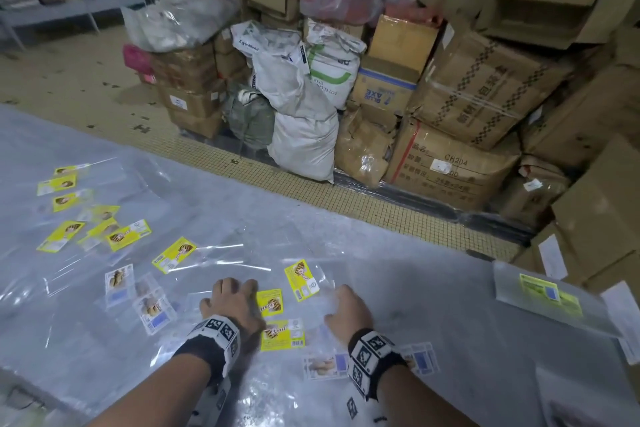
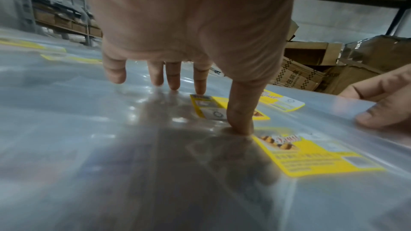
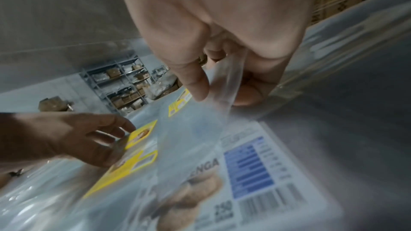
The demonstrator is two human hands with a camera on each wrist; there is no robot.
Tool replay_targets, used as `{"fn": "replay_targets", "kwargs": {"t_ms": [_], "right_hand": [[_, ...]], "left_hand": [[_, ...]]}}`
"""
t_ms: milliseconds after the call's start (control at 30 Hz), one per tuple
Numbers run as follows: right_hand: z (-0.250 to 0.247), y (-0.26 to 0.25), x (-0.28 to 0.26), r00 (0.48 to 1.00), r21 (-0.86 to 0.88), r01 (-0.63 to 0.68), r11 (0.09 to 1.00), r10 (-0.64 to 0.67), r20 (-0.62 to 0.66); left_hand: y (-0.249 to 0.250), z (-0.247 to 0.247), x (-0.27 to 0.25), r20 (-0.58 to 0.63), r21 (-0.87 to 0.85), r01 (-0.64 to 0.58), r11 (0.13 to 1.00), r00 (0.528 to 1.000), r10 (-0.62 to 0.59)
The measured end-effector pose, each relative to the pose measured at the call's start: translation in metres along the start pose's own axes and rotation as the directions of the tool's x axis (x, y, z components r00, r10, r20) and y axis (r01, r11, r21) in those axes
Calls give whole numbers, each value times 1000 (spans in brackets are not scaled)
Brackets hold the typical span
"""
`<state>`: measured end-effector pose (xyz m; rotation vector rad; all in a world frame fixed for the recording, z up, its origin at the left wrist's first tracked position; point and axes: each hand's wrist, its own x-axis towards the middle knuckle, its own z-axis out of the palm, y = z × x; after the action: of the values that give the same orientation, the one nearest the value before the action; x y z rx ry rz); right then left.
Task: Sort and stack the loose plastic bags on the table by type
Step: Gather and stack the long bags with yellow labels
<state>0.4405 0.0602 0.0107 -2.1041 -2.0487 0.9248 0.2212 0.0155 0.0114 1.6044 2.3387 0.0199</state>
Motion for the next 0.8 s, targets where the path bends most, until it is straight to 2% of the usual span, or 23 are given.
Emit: {"fn": "replay_targets", "kwargs": {"t_ms": [100,233,300,367,433,500,667,800], "right_hand": [[-1,5,-3,1000,123,10,992,-10,-4],[3,6,-11,1000,318,-31,948,28,15],[5,4,-14,995,550,-91,830,53,84],[7,2,-18,979,696,-189,693,81,185],[10,2,-20,969,756,-230,613,76,233],[14,-3,-24,969,786,-235,572,77,234],[29,-24,-32,983,824,-168,541,158,97],[43,-45,-45,965,887,-175,427,252,69]], "left_hand": [[5,-5,-1,-67,-23,19,1000,998,-20],[9,-11,6,-27,-3,-38,999,999,38],[10,-9,7,-31,-1,-35,999,999,35],[11,-9,9,-16,-5,-21,1000,1000,21],[11,-9,13,32,16,-22,1000,999,22],[11,-9,19,82,48,-33,998,996,29],[6,-6,33,142,50,-89,995,987,81],[-1,-3,47,219,-15,-183,983,959,182]]}}
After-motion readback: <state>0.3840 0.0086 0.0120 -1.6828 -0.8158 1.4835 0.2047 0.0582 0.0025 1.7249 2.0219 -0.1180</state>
